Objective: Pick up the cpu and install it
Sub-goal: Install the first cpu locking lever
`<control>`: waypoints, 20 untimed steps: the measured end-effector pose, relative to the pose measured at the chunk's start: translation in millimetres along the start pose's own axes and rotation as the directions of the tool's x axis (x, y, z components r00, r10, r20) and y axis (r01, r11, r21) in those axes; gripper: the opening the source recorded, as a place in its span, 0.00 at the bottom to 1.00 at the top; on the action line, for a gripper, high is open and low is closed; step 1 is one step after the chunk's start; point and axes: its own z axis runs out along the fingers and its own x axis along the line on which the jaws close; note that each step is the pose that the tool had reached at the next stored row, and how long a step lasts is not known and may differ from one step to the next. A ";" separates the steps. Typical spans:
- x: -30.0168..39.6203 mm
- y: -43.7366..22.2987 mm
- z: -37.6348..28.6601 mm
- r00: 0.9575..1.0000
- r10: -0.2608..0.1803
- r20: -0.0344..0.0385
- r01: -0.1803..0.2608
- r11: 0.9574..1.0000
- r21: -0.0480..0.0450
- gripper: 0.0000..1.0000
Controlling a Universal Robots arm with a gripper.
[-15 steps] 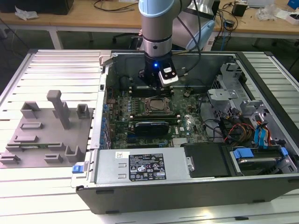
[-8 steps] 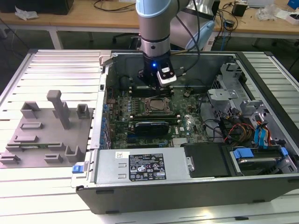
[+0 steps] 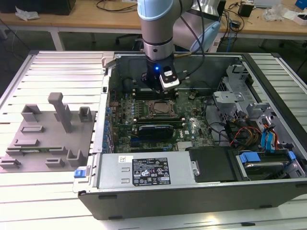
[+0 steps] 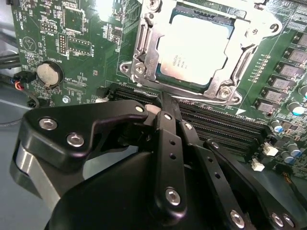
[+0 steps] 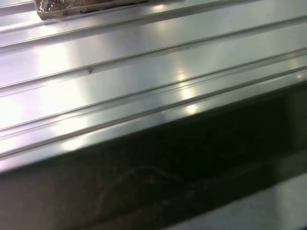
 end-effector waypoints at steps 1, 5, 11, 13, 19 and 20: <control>0.4 -0.1 0.6 1.000 0.004 0.001 -0.004 1.000 0.000 0.11; 3.1 -1.4 4.4 0.999 0.033 0.013 -0.033 0.999 0.007 0.11; -3.8 1.2 -0.6 0.999 0.046 0.026 -0.046 0.999 -0.005 0.11; -4.3 1.4 -3.8 0.999 0.043 0.030 -0.043 0.999 0.012 0.11; -5.5 -1.3 -6.4 0.999 0.027 0.043 -0.031 0.995 0.096 0.11; -5.9 -2.6 -6.5 0.999 0.026 0.044 -0.030 0.994 0.104 0.11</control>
